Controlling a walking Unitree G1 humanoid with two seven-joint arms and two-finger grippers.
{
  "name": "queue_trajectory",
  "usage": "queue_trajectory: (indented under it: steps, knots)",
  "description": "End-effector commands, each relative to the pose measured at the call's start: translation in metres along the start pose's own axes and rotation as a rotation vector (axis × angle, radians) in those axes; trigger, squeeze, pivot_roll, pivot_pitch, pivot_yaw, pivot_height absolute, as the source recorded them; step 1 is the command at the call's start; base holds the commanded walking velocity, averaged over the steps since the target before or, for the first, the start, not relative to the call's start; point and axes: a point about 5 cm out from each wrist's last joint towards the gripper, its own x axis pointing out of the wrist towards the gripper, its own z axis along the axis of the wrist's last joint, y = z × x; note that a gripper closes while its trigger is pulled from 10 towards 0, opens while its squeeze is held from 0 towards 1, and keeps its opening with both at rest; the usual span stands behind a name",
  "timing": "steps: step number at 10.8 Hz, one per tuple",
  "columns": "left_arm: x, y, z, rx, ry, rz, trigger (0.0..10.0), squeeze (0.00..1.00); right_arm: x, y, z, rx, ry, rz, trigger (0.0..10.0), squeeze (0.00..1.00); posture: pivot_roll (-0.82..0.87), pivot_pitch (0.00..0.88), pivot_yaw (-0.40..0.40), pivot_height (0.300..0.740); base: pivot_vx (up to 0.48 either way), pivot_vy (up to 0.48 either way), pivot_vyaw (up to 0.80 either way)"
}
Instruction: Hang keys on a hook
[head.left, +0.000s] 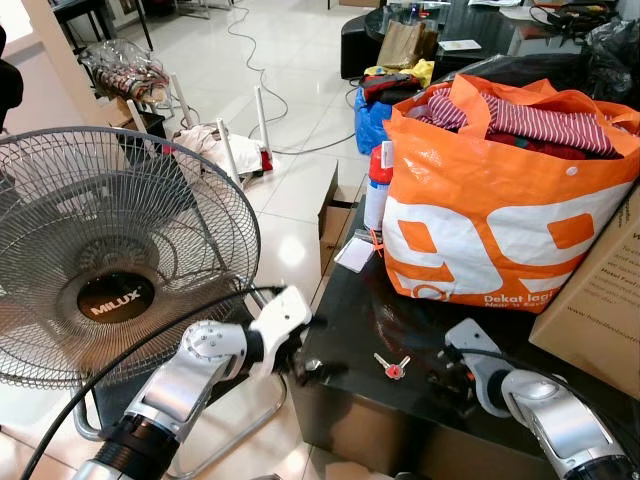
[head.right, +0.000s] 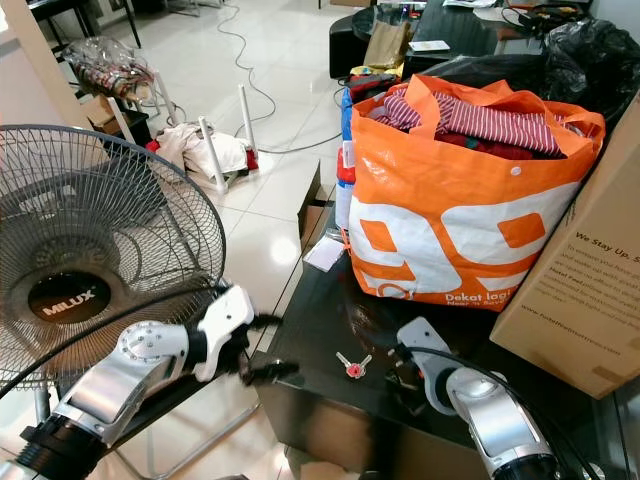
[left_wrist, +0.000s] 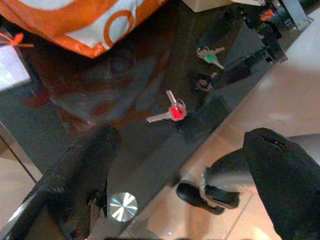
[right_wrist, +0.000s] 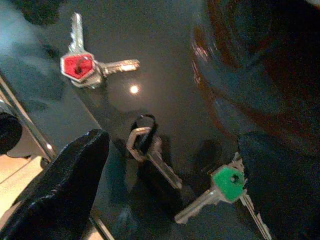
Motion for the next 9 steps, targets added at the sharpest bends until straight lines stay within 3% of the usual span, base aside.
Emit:
queue_trajectory:
  steps: [1, 3, 4, 9]
  knots:
    - [-0.002, -0.001, -0.001, -0.004, 0.014, -0.012, 10.0, 0.0, 0.005, 0.002, 0.004, -0.023, 0.003, 0.016, 10.0, 0.0, -0.21, 0.0, 0.05, 0.74, 0.0, 0.0, 0.0]
    - [-0.004, 0.0, -0.001, -0.004, 0.02, -0.013, 10.0, 0.0, 0.011, 0.007, 0.005, 0.001, 0.003, 0.023, 2.9, 0.0, -0.21, 0.0, 0.051, 0.74, 0.0, 0.0, 0.0]
    - [-0.005, 0.0, -0.001, 0.007, 0.022, -0.009, 10.0, 0.0, 0.014, 0.008, 0.005, 0.019, 0.007, 0.02, 0.0, 0.0, -0.21, 0.0, 0.052, 0.74, 0.0, 0.0, 0.0]
    - [-0.006, -0.001, -0.001, 0.006, 0.025, -0.014, 10.0, 0.0, 0.02, 0.007, 0.003, 0.038, 0.021, 0.006, 0.0, 0.0, -0.21, 0.0, 0.05, 0.74, 0.0, 0.0, 0.0]
